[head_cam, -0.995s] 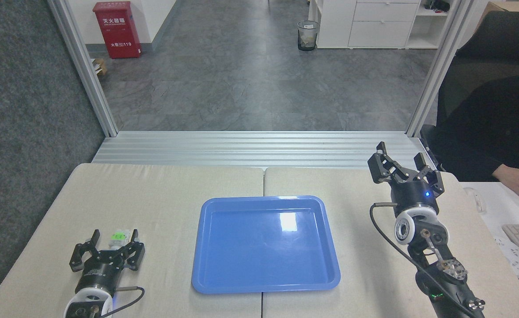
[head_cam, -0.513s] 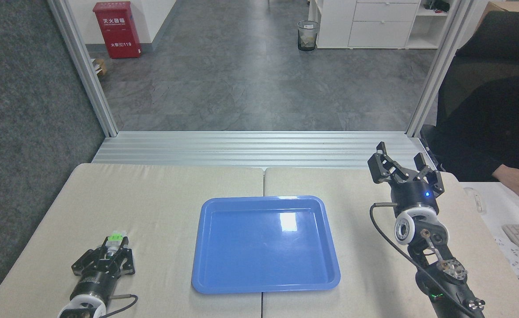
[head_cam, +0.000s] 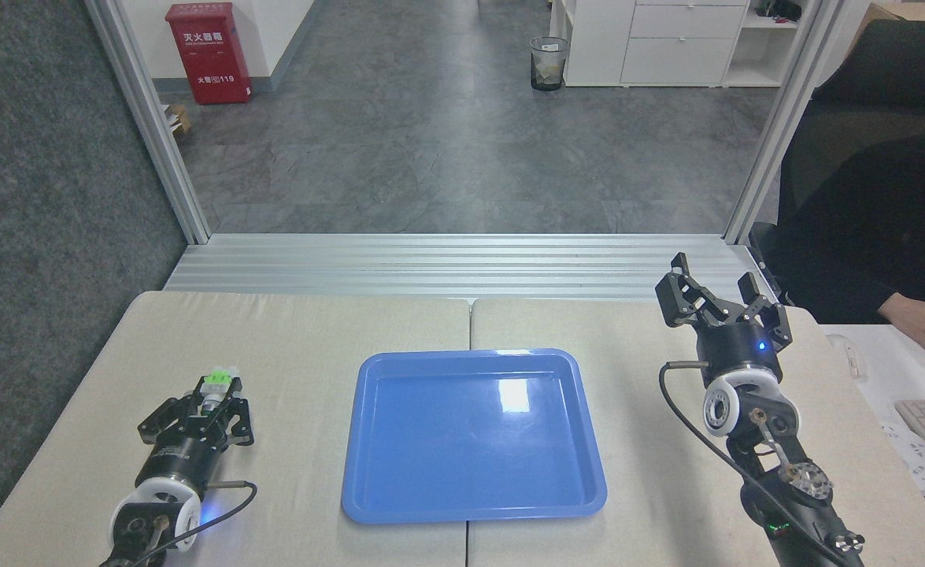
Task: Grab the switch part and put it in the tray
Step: 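Carry the switch part with the left gripper over the blue tray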
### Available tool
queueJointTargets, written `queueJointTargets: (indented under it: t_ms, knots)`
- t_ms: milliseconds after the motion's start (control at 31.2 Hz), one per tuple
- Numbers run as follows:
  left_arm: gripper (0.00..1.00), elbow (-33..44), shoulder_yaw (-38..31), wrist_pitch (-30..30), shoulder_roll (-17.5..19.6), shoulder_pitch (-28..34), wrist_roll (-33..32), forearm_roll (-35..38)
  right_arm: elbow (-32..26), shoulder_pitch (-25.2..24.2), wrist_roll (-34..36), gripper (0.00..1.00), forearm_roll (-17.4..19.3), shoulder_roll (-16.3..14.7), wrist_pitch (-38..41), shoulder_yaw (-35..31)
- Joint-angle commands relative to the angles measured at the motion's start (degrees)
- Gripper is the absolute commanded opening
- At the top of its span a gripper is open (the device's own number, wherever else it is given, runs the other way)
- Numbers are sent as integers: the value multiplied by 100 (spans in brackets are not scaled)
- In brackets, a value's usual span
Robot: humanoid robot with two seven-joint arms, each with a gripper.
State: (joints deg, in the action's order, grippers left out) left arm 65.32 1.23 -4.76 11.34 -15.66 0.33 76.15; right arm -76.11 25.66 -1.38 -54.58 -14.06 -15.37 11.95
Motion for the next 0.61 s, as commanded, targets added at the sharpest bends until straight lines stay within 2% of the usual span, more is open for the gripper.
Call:
queueJointTargets:
  t_ms: [0, 96, 225, 321, 417, 578]
  knots:
    - [0, 2503, 1149, -25, -1484, 54, -209, 190, -1, 0, -3, 100, 0, 0, -1, 0]
    - [0, 2477, 1869, 54, -1853, 334, -218, 339, -1, 0, -3, 100, 0, 0, -1, 0]
    - [0, 2109, 3161, 641, -1863, 362, -165, 445, -1, 0, -3, 100, 0, 0, -1, 0]
    - [0, 1705, 3716, 1003, -1889, 283, -130, 436, -1, 0, -3, 100, 0, 0, -1, 0]
    - [0, 1309, 4051, 1082, -1889, 247, -139, 436, 8, 0, -3, 100, 0, 0, -1, 0]
    - [0, 518, 4095, 1091, -1898, 168, -454, 454, -1, 0, -3, 100, 0, 0, -1, 0]
